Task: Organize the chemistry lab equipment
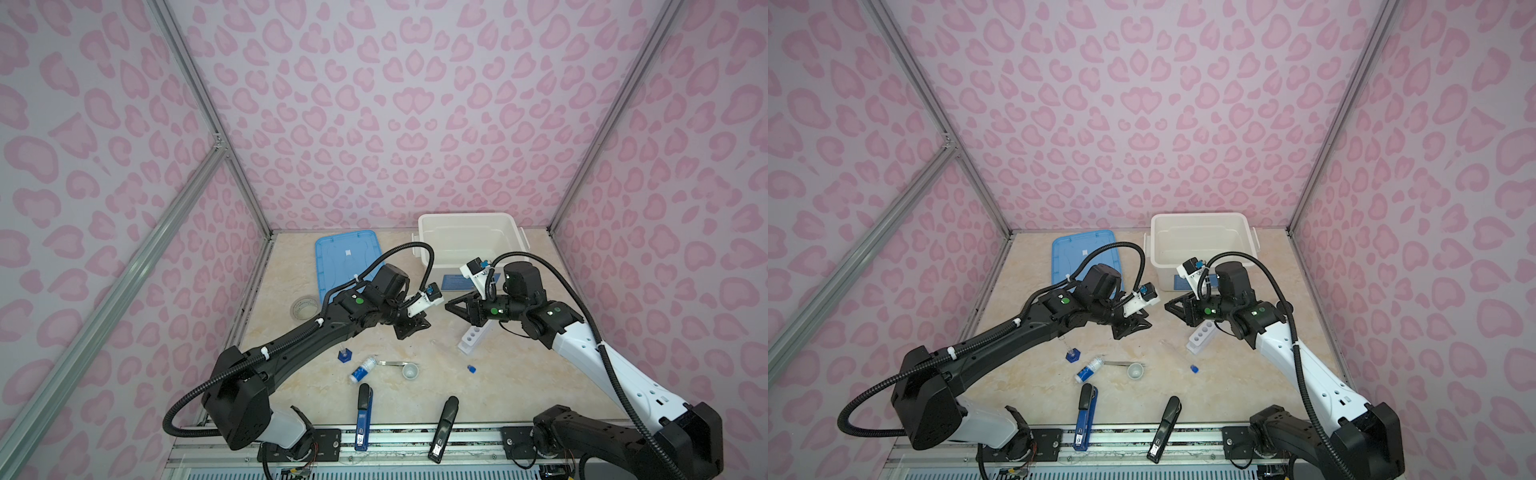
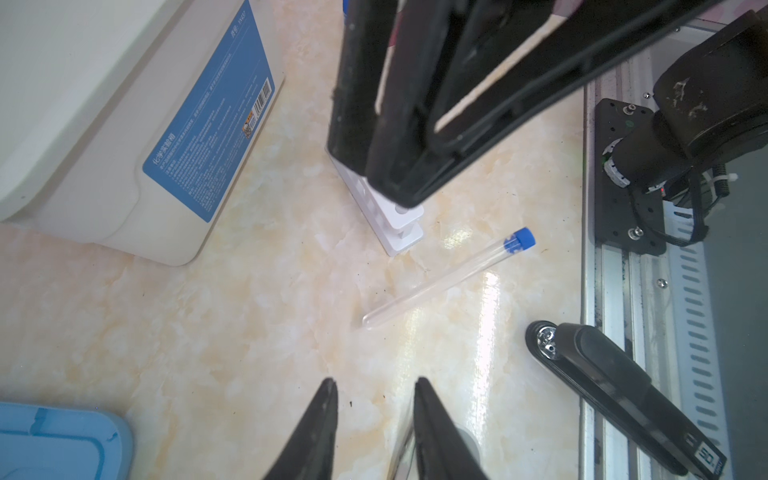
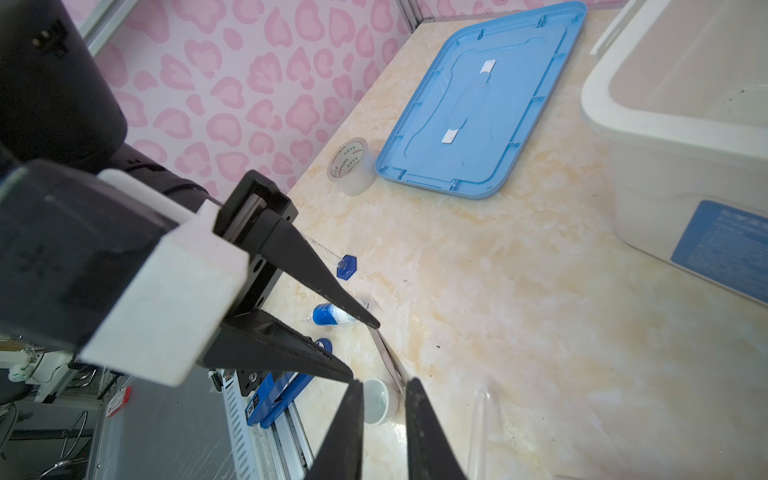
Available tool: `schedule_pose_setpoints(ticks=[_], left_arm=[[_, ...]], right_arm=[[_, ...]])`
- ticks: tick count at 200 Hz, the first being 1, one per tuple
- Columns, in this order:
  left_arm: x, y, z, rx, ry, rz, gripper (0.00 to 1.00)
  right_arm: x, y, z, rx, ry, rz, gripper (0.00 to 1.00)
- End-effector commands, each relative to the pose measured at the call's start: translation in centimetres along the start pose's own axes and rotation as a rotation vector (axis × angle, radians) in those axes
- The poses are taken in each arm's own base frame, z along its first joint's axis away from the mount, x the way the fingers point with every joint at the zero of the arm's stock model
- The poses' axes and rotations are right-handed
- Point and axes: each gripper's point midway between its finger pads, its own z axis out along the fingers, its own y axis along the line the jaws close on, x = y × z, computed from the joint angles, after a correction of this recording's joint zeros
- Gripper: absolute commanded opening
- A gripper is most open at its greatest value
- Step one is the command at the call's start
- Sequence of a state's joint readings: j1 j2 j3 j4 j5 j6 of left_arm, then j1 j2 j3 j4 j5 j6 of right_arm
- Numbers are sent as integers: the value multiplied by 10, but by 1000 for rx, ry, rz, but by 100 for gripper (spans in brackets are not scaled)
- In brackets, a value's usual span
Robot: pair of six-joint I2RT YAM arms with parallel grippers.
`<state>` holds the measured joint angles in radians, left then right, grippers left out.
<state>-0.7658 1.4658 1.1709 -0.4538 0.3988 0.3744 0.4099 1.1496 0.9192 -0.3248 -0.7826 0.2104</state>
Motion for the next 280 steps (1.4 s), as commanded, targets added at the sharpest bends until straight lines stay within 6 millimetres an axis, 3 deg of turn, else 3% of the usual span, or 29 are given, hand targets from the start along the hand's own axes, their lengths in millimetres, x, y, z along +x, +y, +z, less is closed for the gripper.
schedule_pose_setpoints(ticks=[1,26,30,56,117,172,204,249,280], left_arm=[[-2,2,0,-11,-9,8,35],[0,0,2,6,-1,1,35],[0,-1,2,10,-1,1,40],[7,-4,8,19,29,8,44],[31,-34,44,79,179,111,50],[65,-59,74,114,358,265,53],[75,-58,93,97,418,318,53],[55,-59,111,109,373,373,54],[54,-61,123,133,355,368,54]], right_arm=[[1,-6,-2,43,13,-7,22],[-4,-17,-12,113,-3,1,25],[-6,-19,-15,126,-14,6,25],[-13,-34,-31,201,-75,41,28],[-33,-57,-82,299,-286,110,32],[-35,-69,-113,334,-408,157,34],[-35,-69,-115,310,-430,163,34],[-33,-71,-112,292,-438,165,34],[-34,-71,-112,275,-455,170,34]])
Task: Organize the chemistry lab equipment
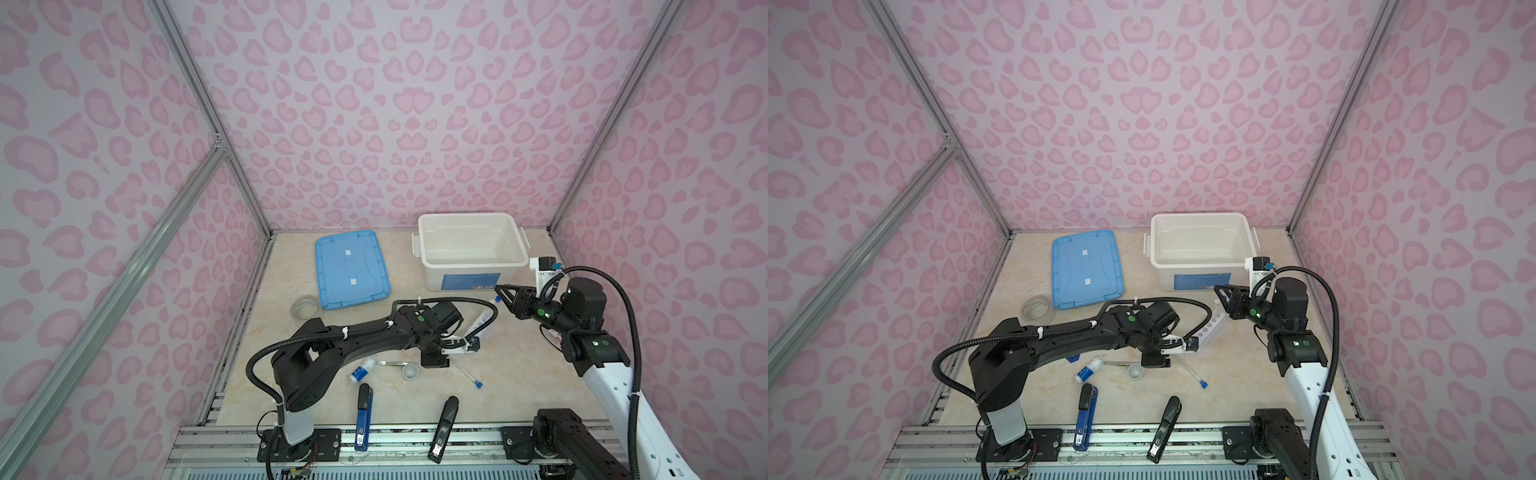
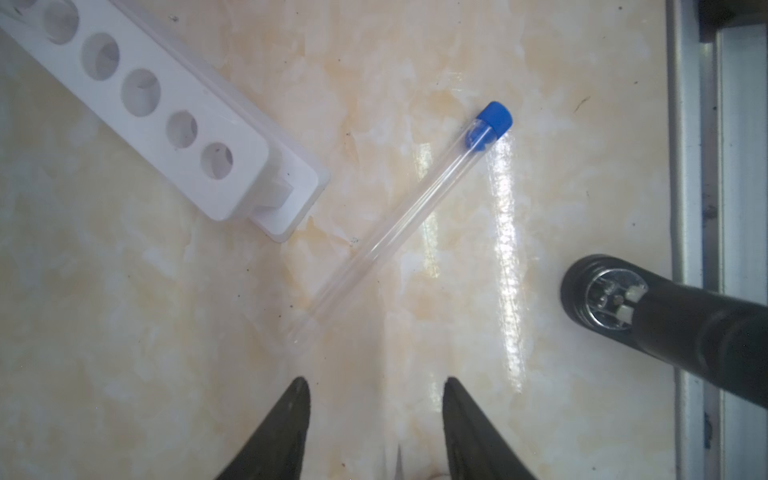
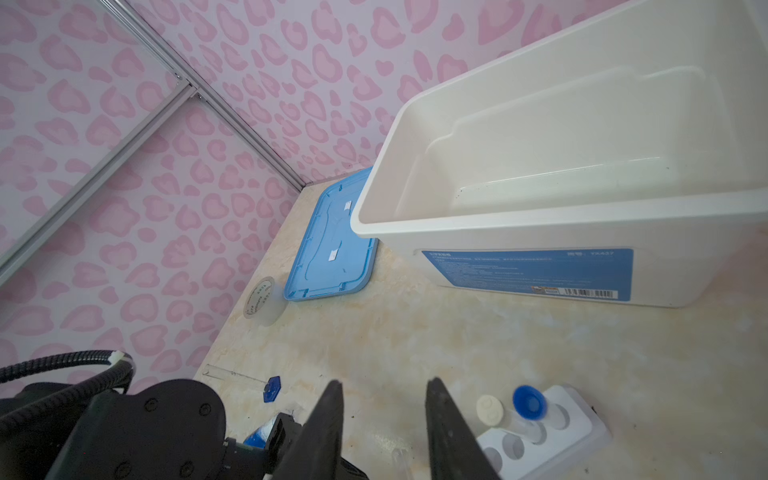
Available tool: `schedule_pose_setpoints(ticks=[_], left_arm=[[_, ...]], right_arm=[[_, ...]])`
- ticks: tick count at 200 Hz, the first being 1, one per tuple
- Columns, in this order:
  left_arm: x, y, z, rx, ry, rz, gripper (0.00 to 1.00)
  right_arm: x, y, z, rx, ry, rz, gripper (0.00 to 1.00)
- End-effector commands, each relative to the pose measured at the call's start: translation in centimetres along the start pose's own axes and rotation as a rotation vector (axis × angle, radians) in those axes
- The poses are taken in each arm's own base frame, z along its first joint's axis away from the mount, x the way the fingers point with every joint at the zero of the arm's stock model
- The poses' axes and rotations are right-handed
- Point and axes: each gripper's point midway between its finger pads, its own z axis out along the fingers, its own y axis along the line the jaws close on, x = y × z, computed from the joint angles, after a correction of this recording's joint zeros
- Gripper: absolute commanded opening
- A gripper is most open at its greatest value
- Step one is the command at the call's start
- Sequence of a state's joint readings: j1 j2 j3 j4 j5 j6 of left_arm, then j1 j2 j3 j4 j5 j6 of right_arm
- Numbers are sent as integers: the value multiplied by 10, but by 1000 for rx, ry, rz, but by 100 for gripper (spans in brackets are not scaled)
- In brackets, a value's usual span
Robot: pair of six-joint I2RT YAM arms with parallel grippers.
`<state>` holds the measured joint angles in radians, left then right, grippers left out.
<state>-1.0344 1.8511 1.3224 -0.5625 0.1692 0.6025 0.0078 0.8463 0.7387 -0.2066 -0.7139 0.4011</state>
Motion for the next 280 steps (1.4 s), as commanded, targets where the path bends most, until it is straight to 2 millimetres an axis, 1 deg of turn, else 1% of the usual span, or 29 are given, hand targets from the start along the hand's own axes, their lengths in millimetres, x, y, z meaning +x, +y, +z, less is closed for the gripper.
schedule_pose_setpoints(ticks=[1,26,68,121,136,138,144,194,218,243,280], left_arm=[[-8,0,7,14,-31,24,54],[-8,-6,15,47,-38,19,54],[-4,-7,28,64,-27,16,54],[3,-7,41,67,12,32,54],[6,-7,45,68,28,36,54],[-1,-3,42,58,13,41,54],[-4,-1,41,54,11,46,54],[2,0,49,45,50,63,53],[1,2,48,41,53,65,53],[-7,5,44,35,45,61,52],[-23,9,24,16,0,66,51]], right_arm=[[-7,7,0,-43,-33,-14,34],[-9,7,1,-48,-38,-21,34],[-27,18,-8,-60,-81,-53,34],[-38,25,-13,-85,-140,-62,34],[-39,28,-13,-101,-153,-61,34],[-39,27,-13,-101,-154,-59,34],[-39,28,-13,-102,-156,-60,34],[-42,28,-13,-113,-165,-63,34],[-42,27,-11,-121,-164,-57,34],[-42,26,-11,-121,-164,-57,34],[-40,24,-9,-119,-159,-54,34]])
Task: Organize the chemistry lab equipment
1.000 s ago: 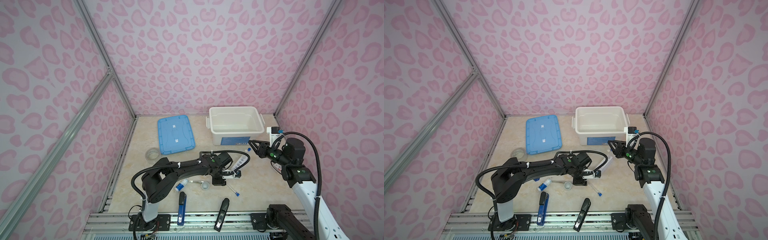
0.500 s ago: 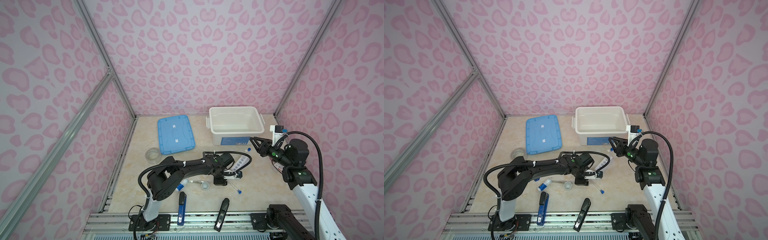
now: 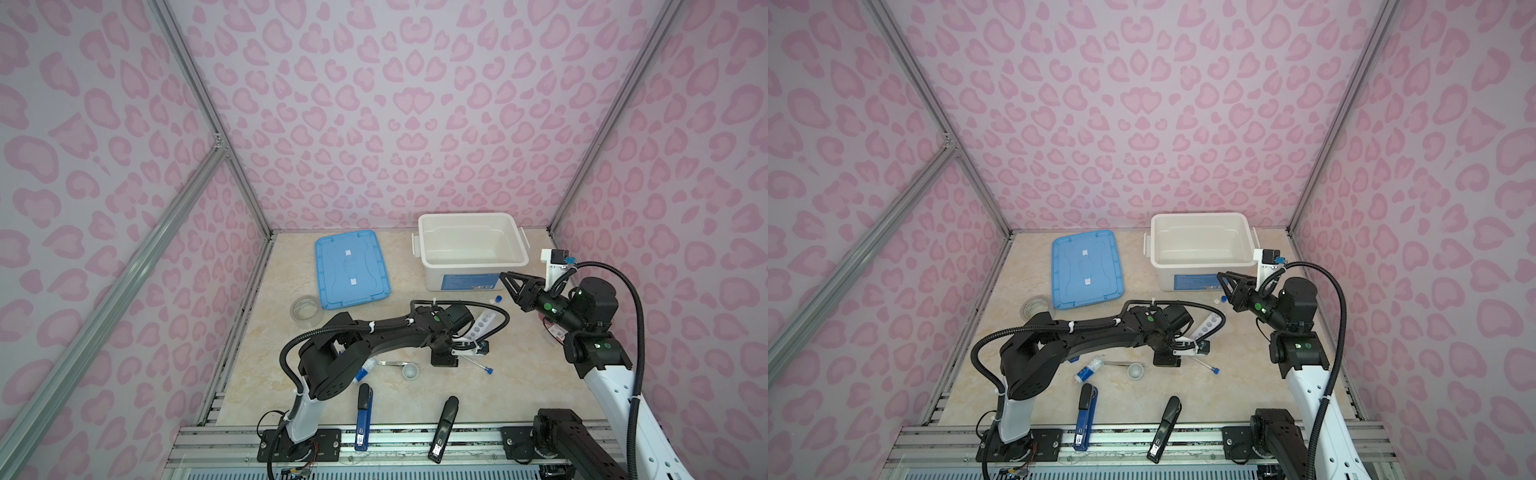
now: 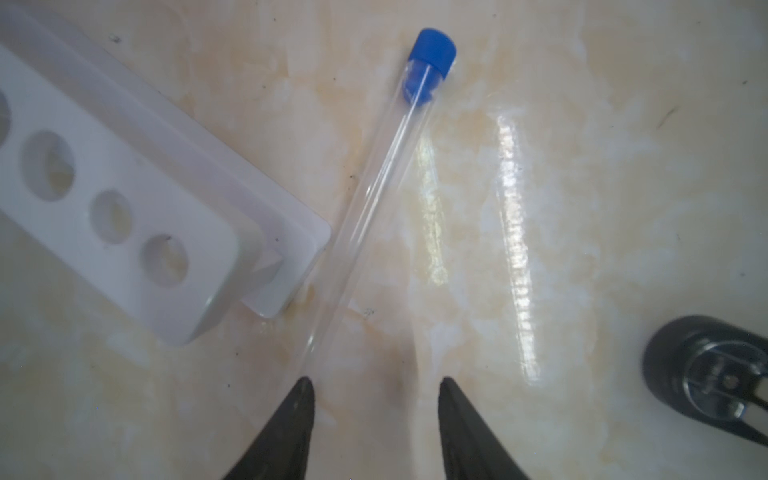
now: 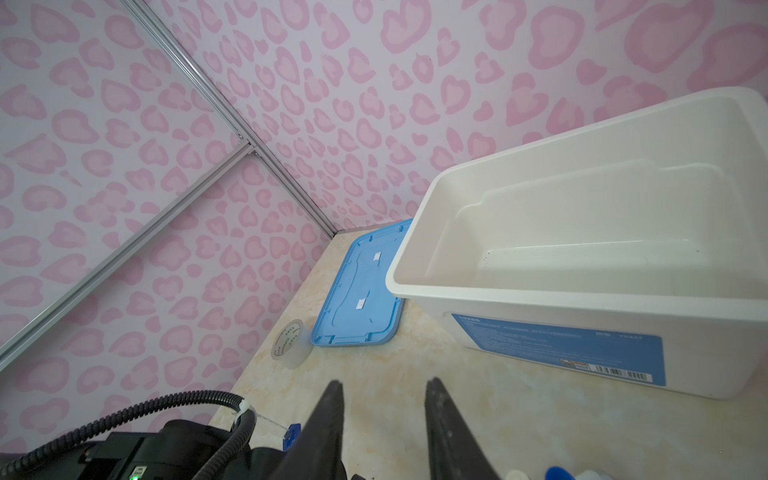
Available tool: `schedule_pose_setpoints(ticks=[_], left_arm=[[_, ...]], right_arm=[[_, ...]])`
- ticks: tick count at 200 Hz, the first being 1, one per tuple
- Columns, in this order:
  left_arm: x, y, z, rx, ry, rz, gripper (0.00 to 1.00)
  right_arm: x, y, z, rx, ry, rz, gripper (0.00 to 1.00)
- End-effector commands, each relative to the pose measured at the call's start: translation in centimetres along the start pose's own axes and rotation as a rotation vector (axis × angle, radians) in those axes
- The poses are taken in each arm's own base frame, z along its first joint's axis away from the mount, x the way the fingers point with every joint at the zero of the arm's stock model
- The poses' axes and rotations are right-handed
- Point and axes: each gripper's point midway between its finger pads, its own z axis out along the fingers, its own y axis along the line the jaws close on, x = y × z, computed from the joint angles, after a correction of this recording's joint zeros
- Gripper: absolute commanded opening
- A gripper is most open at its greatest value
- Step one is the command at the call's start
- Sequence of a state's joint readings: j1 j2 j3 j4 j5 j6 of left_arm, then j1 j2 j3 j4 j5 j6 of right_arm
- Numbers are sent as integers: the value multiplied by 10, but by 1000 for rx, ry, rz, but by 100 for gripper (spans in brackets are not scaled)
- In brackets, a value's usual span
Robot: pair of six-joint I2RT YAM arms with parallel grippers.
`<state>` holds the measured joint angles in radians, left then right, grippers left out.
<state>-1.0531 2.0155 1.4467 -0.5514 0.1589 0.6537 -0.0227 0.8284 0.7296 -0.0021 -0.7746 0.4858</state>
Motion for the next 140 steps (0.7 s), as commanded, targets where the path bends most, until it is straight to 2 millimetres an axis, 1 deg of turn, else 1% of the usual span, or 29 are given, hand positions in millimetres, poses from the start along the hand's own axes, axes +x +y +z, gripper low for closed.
schedule_pose_setpoints(ticks=[1,9,29,52,104,124,140], left_arm=[[-9,0,-15,-3,-30,2,51],[-10,0,-15,-5,-38,10,51],[-9,1,-8,-2,-35,14,51],[-11,-3,-4,19,-50,4,51],[-8,-2,9,23,-53,6,51],[-7,2,13,8,-51,3,51],[-11,7,12,-4,-58,0,51]], right_arm=[[-3,2,1,-17,-14,-16,34],[-2,1,1,-17,-15,-15,34],[-3,1,1,-18,-19,-10,34],[-3,1,1,-18,-16,-13,34],[-4,1,2,-27,-15,-7,34],[-5,2,1,-35,-19,-7,34],[-4,3,1,-38,-17,-7,34]])
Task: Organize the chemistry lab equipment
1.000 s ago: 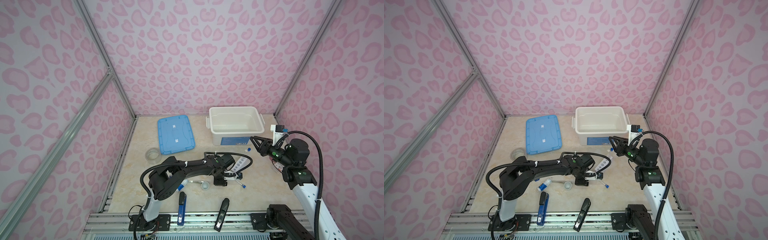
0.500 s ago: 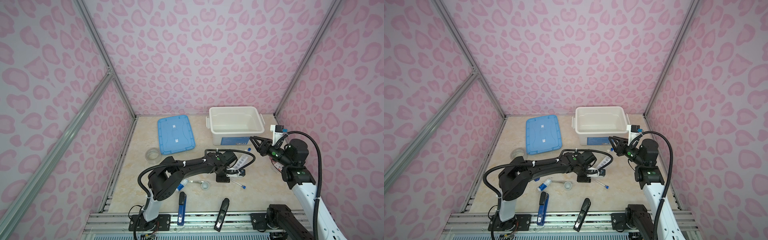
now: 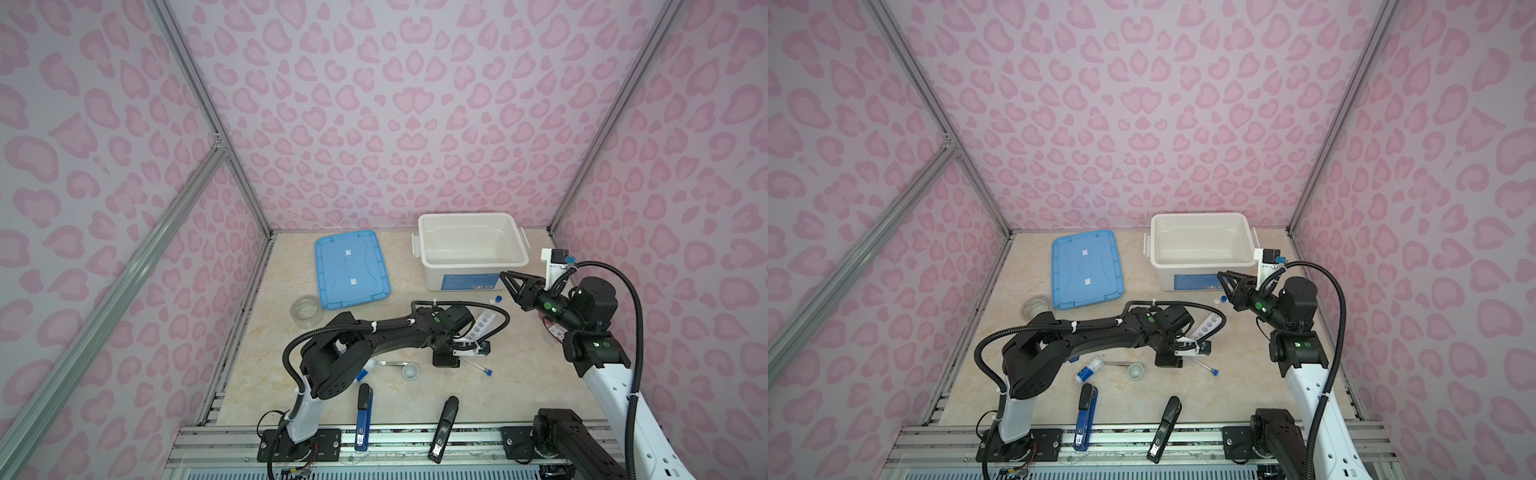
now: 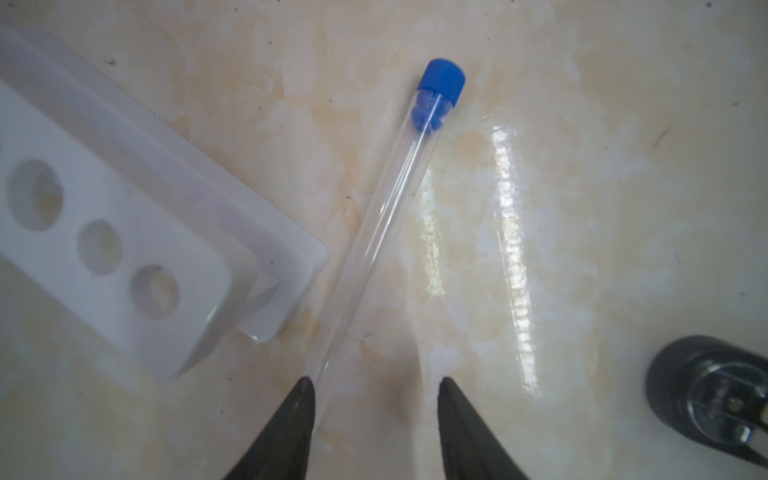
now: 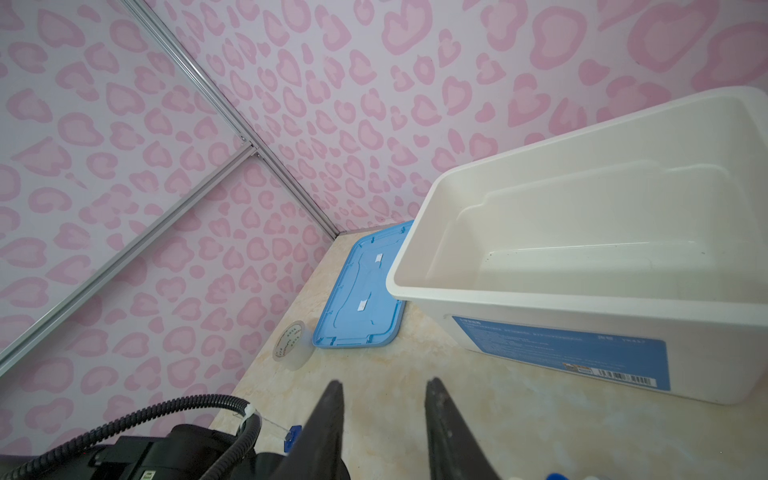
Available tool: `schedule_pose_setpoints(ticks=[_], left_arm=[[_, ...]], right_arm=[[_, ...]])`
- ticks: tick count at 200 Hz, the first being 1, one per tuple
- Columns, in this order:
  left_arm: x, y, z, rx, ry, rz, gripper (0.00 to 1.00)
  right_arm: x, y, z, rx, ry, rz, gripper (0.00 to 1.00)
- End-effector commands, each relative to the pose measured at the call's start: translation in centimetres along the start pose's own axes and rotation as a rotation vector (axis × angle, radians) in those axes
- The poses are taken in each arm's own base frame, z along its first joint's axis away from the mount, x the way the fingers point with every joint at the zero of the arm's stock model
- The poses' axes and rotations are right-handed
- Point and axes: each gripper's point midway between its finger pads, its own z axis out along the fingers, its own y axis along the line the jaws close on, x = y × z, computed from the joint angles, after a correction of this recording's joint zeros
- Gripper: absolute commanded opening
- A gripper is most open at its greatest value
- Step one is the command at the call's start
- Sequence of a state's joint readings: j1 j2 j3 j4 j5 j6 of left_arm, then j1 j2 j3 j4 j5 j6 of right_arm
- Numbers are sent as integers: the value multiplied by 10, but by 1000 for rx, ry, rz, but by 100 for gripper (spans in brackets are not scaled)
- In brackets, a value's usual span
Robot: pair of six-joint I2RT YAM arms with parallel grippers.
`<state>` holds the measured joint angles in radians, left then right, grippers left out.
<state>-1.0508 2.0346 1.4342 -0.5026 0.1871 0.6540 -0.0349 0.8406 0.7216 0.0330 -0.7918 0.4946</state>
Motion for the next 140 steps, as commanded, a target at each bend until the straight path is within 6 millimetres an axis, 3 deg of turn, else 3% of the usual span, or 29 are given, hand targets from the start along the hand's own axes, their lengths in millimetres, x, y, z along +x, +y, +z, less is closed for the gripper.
schedule_pose_setpoints(ticks=[1,101,140], left_arm=[[-8,7,2,-16,-28,-2,51],[5,12,16,-6,11,-22,52],[11,7,19,24,33,-32,45]], right_arm=[[-1,5,0,-28,-8,-8,34],[0,1,0,-28,-14,2,34],[1,-2,1,-30,-18,11,34]])
